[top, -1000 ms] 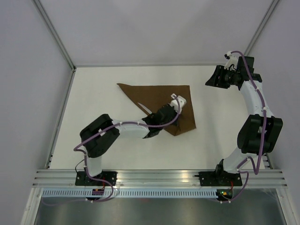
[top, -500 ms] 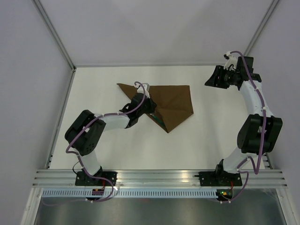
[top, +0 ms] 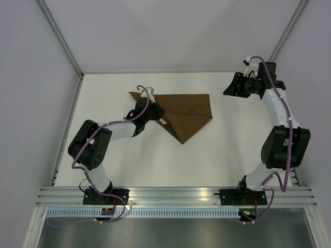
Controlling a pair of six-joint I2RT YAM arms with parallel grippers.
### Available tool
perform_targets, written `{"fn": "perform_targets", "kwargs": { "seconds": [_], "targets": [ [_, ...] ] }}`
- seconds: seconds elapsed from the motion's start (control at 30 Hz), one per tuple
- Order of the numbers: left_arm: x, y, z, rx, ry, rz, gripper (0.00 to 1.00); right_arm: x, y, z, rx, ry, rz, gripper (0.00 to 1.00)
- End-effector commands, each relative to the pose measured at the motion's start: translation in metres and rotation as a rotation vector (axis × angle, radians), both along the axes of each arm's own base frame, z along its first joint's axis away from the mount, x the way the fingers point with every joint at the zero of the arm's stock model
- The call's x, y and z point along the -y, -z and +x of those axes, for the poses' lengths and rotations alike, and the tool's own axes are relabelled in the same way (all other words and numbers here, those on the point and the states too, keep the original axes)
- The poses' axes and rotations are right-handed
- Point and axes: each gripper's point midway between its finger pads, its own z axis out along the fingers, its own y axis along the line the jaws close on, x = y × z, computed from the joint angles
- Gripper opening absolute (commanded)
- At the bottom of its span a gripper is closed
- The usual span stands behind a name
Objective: Fold the napkin, place the utensils inside, and roll it up
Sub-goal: Fold the napkin
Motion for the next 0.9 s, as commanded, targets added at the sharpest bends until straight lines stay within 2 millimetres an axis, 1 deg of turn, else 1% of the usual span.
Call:
{"fn": "perform_targets", "kwargs": {
  "seconds": [0.0, 0.23, 0.63, 0.87],
  "targets": [
    [-0.002, -0.013, 0.003, -0.001, -0.007, -0.060, 0.02, -0.003, 0.000, 0.005, 0.006, 0.002, -0.003, 0.54],
    [-0.015, -0.005, 0.007, -0.027, -0.040, -0.049, 0.02, -0.009, 0.004, 0.005, -0.001, -0.012, -0.013, 0.54],
    [-0.028, 0.008, 0.013, -0.066, -0.068, -0.023, 0.02, -0.016, 0.013, 0.005, -0.019, -0.031, -0.029, 0.55],
    [-0.034, 0.012, 0.017, -0.085, -0.080, -0.015, 0.02, -0.020, 0.017, 0.005, -0.028, -0.041, -0.035, 0.55]
  ]
}}
